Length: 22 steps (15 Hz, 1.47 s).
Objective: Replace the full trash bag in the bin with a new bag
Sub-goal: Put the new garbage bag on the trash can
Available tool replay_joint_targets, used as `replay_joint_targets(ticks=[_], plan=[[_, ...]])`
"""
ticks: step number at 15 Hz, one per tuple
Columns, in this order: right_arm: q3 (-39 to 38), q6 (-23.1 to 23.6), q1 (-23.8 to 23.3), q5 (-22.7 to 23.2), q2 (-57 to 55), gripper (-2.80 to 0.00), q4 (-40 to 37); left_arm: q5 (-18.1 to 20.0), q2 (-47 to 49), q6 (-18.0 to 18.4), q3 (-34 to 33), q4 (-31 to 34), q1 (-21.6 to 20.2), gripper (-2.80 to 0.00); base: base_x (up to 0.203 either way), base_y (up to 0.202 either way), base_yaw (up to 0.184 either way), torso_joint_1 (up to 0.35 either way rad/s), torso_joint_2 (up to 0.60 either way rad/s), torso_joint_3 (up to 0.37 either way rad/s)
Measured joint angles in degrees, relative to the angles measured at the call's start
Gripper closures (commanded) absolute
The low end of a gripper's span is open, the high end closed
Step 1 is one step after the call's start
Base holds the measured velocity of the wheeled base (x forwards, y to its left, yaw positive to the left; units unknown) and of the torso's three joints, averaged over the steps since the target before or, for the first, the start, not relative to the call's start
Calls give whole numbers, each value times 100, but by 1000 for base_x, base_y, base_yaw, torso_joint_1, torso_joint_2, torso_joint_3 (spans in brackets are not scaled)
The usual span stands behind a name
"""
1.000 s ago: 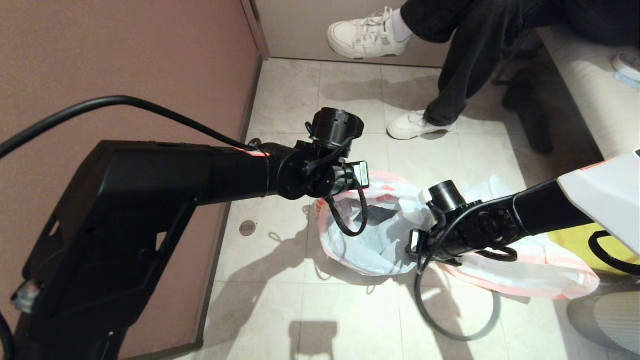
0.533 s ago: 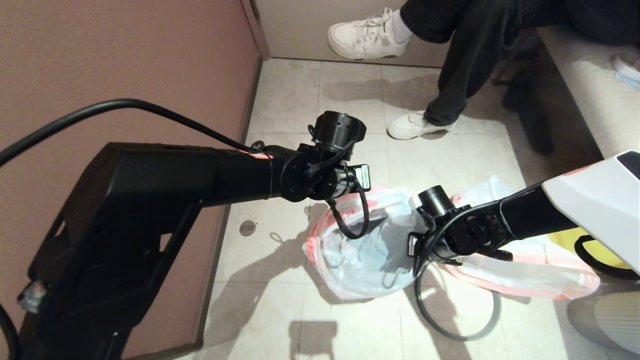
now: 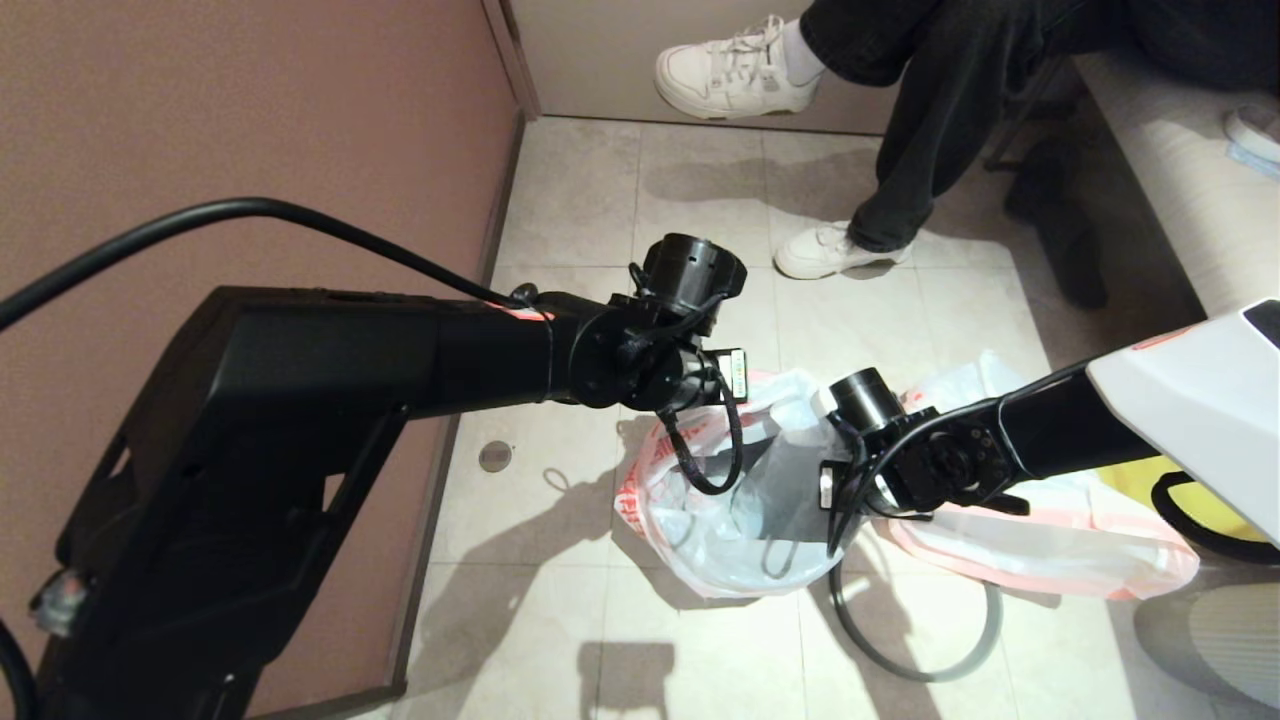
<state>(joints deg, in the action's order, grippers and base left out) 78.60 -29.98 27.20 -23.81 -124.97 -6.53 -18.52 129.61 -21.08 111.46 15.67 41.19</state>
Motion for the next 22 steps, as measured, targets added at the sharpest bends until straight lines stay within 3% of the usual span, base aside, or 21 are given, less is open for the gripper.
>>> replay_joint_targets(ticks=[3, 7, 16, 20, 22], plan=[[4, -7, -7, 5, -20, 0, 4, -20, 96, 186, 22, 384, 41, 0, 0, 0, 0, 0, 0, 0], [12, -6, -9, 0, -74, 0, 4, -151, 384, 347, 44, 442, -35, 0, 0, 0, 0, 0, 0, 0], [-4, -1, -155, 80, -196, 0, 23, -195, 680, 317, 54, 389, -467, 0, 0, 0, 0, 0, 0, 0], [-7, 2, -206, 77, -196, 0, 4, -1029, 622, 340, 50, 285, -624, 0, 0, 0, 0, 0, 0, 0], [-2, 13, -195, 74, -201, 0, 9, -1089, 563, 344, 48, 299, -495, 0, 0, 0, 0, 0, 0, 0]])
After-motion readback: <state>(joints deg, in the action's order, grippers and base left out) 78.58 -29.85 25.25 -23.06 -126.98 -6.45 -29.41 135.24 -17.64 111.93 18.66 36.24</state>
